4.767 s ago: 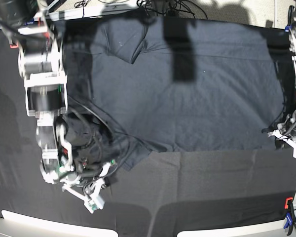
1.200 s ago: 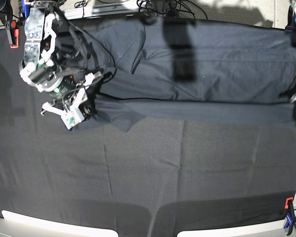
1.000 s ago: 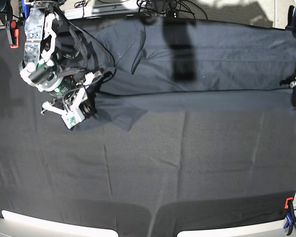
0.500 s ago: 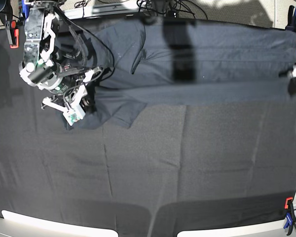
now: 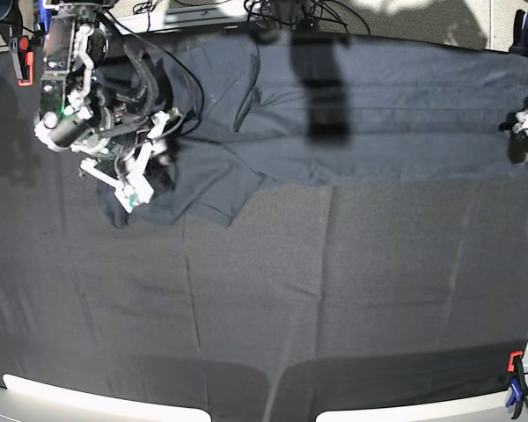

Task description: Layout the t-shirt on the table in an organized manner, then fold the t-shirt properly

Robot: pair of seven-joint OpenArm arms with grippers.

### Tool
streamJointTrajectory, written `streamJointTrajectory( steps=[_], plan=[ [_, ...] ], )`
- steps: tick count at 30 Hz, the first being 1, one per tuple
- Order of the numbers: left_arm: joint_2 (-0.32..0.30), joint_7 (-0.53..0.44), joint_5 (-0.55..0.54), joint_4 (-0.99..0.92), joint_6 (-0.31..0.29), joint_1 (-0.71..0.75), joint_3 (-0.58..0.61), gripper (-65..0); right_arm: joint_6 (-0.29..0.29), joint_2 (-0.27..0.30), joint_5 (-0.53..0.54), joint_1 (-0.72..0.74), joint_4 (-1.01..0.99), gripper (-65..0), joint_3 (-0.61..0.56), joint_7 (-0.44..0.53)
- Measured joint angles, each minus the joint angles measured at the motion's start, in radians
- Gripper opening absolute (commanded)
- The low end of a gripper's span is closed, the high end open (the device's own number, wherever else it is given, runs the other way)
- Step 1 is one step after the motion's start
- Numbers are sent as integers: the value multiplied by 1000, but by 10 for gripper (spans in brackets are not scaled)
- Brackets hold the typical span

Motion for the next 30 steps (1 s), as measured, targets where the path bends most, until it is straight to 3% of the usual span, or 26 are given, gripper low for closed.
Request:
streamJointTrajectory(
  steps=[8,12,14,19,21,26,30],
  plan=[
    [-3,4,16,75,0,2,0,-335,0,0,78,68,13,-387,1,-34],
    [-6,4,101,162,0,0,0,-335,0,0,86,101,13,-387,1,-40],
    [-5,6,115,196,30,0,0,-335,0,0,86,111,13,-387,1,-41],
    [0,-2,105,262,37,-1,0,-335,0,0,78,131,13,-387,0,3],
    [8,-5,70,288,37,-1,0,-335,-28,-8,78,160,10,-387,1,27],
    [48,-6,59,332,37,-6,-2,-335,-51,-41,75,268,-116,-387,1,18],
    [86,0,63,332,37,-4,-2,-335,-48,-45,81,410,-291,-387,1,-76]
  ],
)
